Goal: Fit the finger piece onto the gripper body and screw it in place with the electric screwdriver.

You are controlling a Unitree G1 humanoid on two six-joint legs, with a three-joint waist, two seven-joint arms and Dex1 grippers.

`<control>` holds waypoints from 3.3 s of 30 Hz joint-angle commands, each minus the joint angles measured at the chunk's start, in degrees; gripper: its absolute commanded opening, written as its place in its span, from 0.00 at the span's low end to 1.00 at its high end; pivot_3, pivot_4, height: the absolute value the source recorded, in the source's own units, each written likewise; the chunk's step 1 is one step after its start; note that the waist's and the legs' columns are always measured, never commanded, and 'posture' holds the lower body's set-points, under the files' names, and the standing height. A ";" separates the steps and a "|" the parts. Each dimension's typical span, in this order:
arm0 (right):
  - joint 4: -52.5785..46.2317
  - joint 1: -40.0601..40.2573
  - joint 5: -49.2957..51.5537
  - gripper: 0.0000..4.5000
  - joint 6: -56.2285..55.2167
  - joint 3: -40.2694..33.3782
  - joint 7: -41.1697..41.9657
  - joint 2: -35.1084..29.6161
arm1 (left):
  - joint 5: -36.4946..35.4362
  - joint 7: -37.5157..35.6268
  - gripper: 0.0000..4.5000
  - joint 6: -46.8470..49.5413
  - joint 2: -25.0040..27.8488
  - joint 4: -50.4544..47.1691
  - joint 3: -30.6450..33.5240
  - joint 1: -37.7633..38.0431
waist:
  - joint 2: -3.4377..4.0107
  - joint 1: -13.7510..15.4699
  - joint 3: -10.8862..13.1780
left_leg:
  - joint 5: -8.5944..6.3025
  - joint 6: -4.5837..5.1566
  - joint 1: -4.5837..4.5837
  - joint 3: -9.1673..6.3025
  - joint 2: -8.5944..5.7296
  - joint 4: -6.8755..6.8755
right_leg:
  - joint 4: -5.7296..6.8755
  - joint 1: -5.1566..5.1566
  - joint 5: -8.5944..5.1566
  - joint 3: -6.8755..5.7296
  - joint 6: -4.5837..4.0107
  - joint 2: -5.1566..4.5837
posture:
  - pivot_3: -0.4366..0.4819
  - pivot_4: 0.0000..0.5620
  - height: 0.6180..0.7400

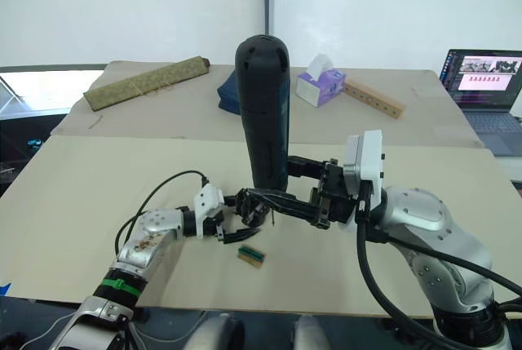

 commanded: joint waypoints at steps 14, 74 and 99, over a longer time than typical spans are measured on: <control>4.49 -22.99 15.48 0.42 9.59 -1.06 -4.93 0.62 | 1.22 0.89 0.51 1.98 0.34 -0.39 -2.32 1.13 | 0.00 0.08 0.00 | 0.00 0.00 -0.03 -0.01 0.03 0.00 | 0.00 -0.04 0.00 0.00 0.00 -0.04 | 0.48 0.27 1.00; 13.81 -23.96 -13.50 0.42 9.32 13.37 -0.54 17.34 | 0.76 1.72 0.51 4.15 1.38 -2.40 -2.78 2.89 | 0.01 -0.48 0.00 | 0.00 -0.01 -0.09 -0.01 0.00 -0.06 | 0.06 -0.21 0.01 -0.01 -0.02 -0.04 | 0.48 0.27 1.00; 16.47 -23.05 -18.24 0.42 7.15 14.31 2.29 18.78 | 0.41 2.16 0.51 6.37 1.38 -4.10 -2.94 3.25 | 0.01 -0.47 0.00 | 0.00 -0.01 -0.10 -0.01 -0.01 -0.06 | 0.06 -0.21 0.01 -0.01 -0.02 -0.04 | 0.48 0.27 1.00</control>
